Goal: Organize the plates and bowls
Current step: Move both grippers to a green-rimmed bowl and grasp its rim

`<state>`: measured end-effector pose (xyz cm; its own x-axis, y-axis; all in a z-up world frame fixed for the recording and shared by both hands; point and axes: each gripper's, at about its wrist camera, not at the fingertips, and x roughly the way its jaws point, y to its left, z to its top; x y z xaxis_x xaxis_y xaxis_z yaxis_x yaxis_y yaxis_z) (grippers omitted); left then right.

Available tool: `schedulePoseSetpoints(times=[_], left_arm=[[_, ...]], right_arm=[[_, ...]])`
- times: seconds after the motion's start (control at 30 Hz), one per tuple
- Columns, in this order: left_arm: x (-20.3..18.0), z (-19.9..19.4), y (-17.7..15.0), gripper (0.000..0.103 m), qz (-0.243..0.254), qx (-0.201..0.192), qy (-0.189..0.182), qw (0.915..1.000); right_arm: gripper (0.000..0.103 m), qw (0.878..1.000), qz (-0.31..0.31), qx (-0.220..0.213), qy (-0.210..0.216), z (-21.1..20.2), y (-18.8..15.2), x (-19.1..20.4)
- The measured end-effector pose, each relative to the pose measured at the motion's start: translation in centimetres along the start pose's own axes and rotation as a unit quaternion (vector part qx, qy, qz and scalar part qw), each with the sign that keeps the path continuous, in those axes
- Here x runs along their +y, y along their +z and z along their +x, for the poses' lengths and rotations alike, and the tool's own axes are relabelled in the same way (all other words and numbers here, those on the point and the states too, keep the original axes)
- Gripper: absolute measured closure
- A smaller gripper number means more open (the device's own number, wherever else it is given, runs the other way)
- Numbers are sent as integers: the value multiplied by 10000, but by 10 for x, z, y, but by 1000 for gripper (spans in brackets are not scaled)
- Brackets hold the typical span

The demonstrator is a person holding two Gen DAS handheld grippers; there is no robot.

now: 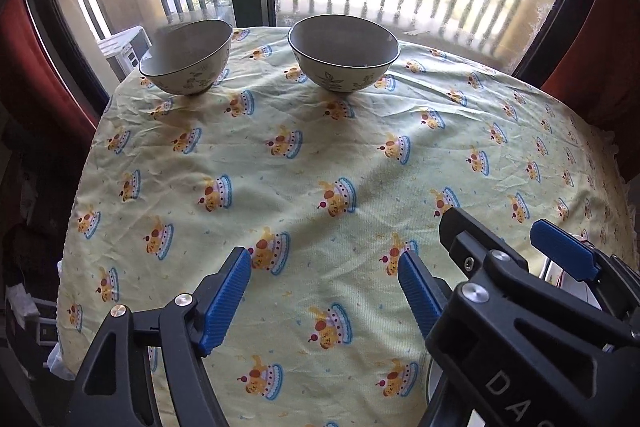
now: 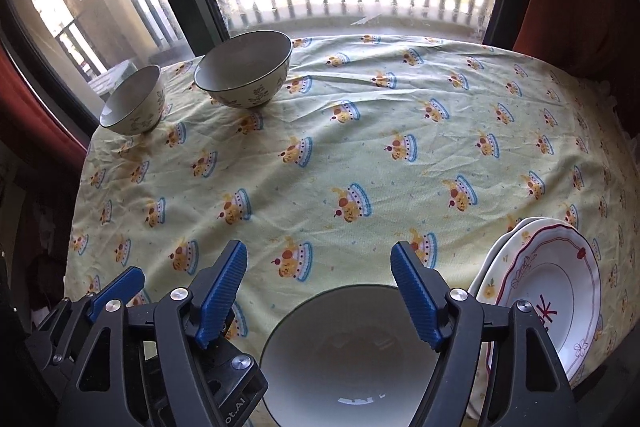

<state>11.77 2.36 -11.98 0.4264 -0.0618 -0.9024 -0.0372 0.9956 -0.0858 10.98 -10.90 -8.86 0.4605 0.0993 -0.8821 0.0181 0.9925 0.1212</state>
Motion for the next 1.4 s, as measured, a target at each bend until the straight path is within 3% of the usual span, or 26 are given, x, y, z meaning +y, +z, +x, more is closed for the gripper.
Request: schedulePoseSetpoints(times=[0.2,0.83,1.03,1.4], left_arm=[[37,2,48,25,76,-73,-13,9999],[141,32,145,25,300,-401,-87,9987],[163,45,167,25,333,-552,-27,9979],[184,90,194,29,487,-435,131,9978]], right_arm=[[25,9999,67,-63,-59,9,32,41],[25,9986,243,-410,-223,48,116,158],[25,9977,285,-540,-304,64,137,182],[26,9970,397,-414,-517,114,158,205]])
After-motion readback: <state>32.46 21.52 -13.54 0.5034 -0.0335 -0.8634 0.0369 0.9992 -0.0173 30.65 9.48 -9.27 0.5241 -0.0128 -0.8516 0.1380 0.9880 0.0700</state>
